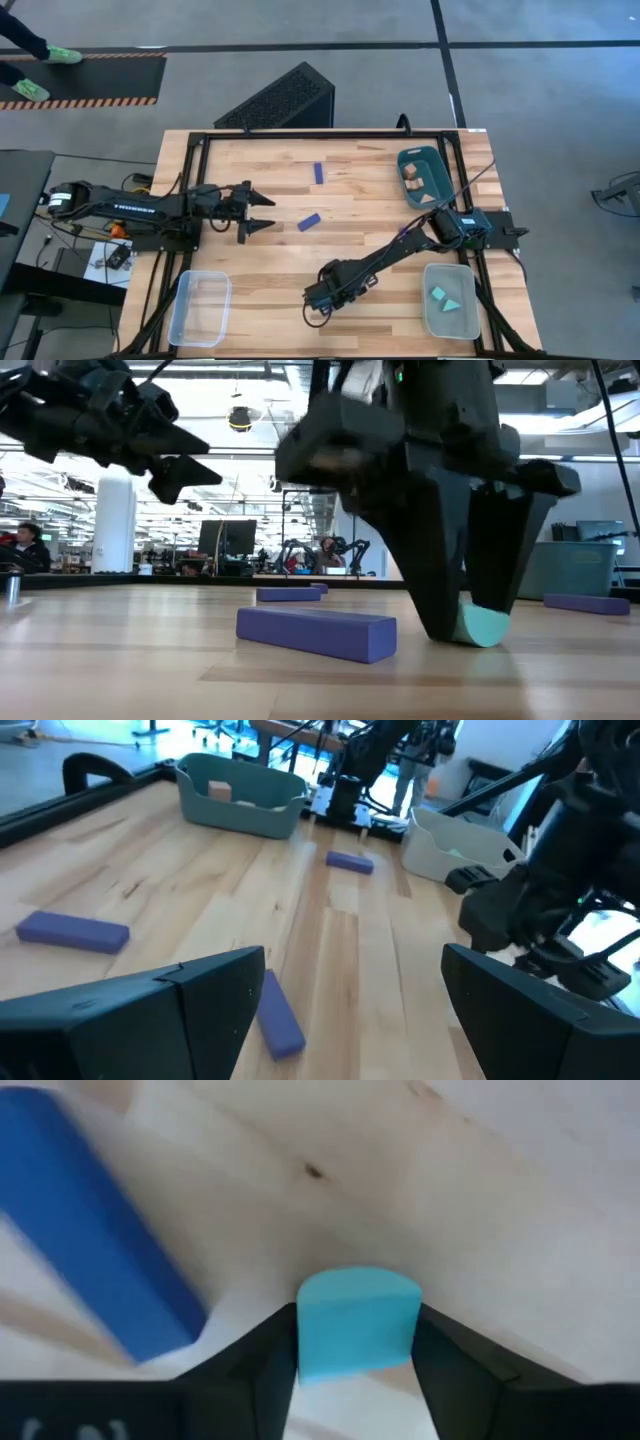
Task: Sort & place blocks by color
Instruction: Put the light blue block into the grey bin
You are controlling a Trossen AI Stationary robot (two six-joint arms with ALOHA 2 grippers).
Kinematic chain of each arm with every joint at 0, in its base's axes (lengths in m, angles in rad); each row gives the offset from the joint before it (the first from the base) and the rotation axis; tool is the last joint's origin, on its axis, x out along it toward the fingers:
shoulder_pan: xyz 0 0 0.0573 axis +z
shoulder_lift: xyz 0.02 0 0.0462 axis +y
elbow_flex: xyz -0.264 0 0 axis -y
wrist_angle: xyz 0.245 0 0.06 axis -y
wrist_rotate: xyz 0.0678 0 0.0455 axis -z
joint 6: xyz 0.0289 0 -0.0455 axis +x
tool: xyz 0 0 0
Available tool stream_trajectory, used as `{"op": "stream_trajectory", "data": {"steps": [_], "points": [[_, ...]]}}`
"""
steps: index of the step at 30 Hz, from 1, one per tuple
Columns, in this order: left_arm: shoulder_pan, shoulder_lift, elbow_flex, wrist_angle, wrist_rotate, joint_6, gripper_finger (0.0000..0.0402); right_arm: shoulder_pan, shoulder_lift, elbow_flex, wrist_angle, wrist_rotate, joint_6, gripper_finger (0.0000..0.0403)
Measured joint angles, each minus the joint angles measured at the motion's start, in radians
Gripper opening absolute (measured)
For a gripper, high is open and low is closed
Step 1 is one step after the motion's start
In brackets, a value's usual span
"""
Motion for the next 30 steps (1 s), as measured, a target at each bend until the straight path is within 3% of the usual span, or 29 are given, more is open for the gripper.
{"op": "stream_trajectory", "data": {"steps": [8, 15, 21, 30], "points": [[0.0, 0.106, 0.101, -0.001, -0.033, 0.0, 0.0295, -0.001, -0.009, -0.009, 0.003, -0.012, -0.053, 0.0124], [-0.004, 0.112, 0.202, -0.027, -0.041, -0.015, 0.0295, 0.039, -0.118, 0.003, -0.169, 0.076, -0.056, 0.0152], [-0.066, 0.142, 0.229, -0.007, -0.155, -0.104, 0.0295, 0.136, -0.238, -0.012, -0.41, 0.114, -0.01, 0.0146], [-0.232, 0.391, 0.248, 0.242, -0.202, -0.156, 0.0295, 0.405, -0.454, -0.271, -0.391, 0.046, 0.343, 0.0154]]}}
